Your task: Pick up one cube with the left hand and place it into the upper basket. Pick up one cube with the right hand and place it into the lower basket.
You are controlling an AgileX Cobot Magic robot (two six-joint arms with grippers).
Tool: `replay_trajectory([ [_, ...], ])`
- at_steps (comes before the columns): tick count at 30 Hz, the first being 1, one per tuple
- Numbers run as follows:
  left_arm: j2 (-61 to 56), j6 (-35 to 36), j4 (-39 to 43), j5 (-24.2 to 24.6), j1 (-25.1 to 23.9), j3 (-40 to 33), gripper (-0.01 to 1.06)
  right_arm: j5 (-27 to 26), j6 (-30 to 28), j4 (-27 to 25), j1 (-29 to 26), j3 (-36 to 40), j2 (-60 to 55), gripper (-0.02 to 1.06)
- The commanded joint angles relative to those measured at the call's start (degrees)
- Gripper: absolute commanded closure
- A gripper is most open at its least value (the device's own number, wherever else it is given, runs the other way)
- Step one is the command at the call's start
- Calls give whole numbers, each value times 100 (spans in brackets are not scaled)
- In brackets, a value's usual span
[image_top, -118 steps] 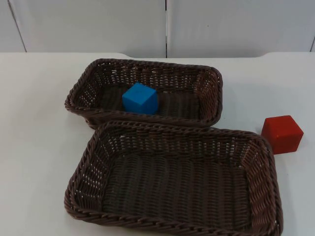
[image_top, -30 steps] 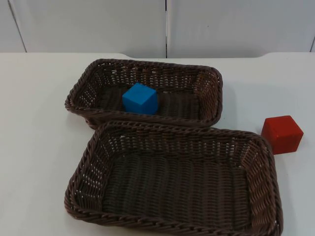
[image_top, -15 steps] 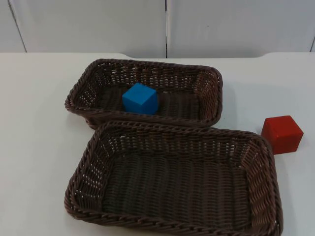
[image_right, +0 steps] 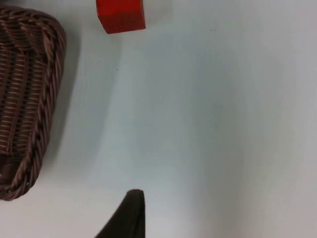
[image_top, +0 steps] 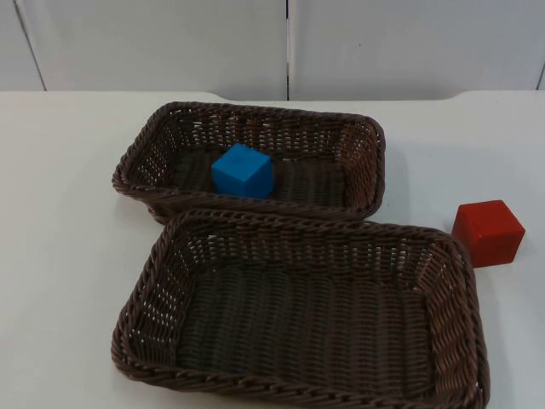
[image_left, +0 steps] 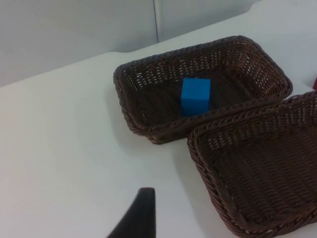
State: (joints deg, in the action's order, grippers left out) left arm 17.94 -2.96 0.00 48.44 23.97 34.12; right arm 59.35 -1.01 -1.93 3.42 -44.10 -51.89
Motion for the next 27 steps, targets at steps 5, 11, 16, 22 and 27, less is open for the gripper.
replay_trajectory([
  [5, -29, 17, 0, -18, -5, -23, 8, -443, -125, -67, 142, -691, -1741, -1],
  [11, -29, 17, 0, -14, -5, -23, 8, -685, -125, -106, 515, -1252, -2696, -1],
  [16, -29, 17, 0, -14, -5, -23, 8, -1014, -125, -106, 1038, -2029, -3874, -1],
  [22, -29, 17, 0, -14, -5, -23, 8, -1254, -125, 115, 1275, -2485, -4631, -1],
  [27, -29, 17, 0, -14, -5, -23, 8, -1900, 101, 193, 1329, -2629, -5217, -1],
])
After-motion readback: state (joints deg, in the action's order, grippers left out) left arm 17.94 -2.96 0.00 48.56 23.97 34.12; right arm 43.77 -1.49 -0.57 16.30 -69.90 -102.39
